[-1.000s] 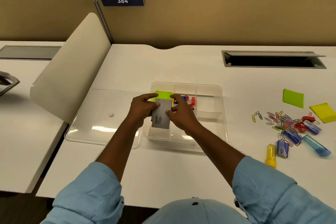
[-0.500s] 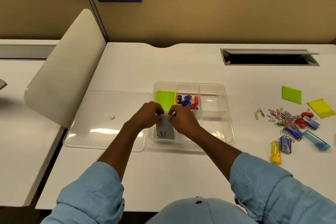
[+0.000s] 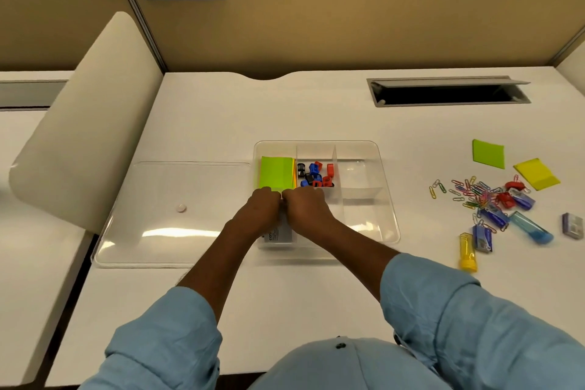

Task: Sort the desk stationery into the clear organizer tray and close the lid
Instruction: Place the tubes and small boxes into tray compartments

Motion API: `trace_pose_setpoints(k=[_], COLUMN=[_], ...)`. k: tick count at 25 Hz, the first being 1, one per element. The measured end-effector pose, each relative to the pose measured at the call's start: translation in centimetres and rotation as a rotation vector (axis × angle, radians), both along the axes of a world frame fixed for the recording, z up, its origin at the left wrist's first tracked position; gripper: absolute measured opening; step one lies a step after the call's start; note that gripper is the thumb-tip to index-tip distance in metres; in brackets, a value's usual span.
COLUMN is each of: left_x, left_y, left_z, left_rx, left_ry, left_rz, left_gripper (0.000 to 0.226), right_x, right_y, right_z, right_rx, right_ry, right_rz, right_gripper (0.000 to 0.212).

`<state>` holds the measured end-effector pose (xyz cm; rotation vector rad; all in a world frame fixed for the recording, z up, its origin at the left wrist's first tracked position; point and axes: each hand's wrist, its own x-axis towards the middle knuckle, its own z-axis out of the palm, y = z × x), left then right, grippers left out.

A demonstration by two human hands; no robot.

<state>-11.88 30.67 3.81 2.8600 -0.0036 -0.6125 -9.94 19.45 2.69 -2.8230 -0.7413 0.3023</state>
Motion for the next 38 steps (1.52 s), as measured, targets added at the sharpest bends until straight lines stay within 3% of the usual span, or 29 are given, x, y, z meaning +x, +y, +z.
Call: trace_pose_setpoints(k=[7, 13, 17, 22, 25, 28, 31, 34, 38], left_x=[-0.4, -0.6, -0.5, 0.2, 1.0, 1.0, 0.6, 0.0, -0.1], left_y=[-0.8, -1.1, -1.6, -4.1, -7.6, -12.0, -16.8, -21.6, -27.0], left_z=[-0.5, 0.0, 0.8, 3.4, 5.1, 5.4, 4.5, 3.4, 2.1], left_rx=[0.01, 0.045, 0.066, 0.148, 0.145, 0.059, -0.176, -0.364, -0.382], left_ry=[0.037, 0.088, 0.064, -0.087, -0.206, -0.329, -0.373, -0.291, -0.087], left_rz=[-0.01, -0.079, -0.101, -0.053, 0.047, 0.08, 0.058, 0.024, -0.087], left_gripper=[0.038, 0.039, 0.032, 0.024, 0.024, 0.023, 0.029, 0.039, 0.066], right_x=[0.4, 0.1, -0.3, -0.5, -0.7, -0.6, -0.5, -0.6, -0.8], right_y=[0.7, 0.1, -0.9, -4.0, -7.2, -11.7, -17.8, -24.0, -29.9], right_z=[-1.1, -1.4, -1.0, 1.2, 2.5, 2.8, 2.4, 1.7, 0.8], right_rx=[-0.247, -0.245, -0.095, 0.379, 0.516, 0.555, 0.549, 0.511, 0.455], right_ry=[-0.007, 0.031, -0.044, 0.002, -0.078, -0.072, -0.062, -0.088, -0.078], right_rz=[0.092, 0.134, 0.112, -0.022, -0.097, -0.247, -0.415, -0.558, -0.711], right_gripper=[0.028, 0.031, 0.023, 0.022, 0.023, 0.025, 0.02, 0.019, 0.025])
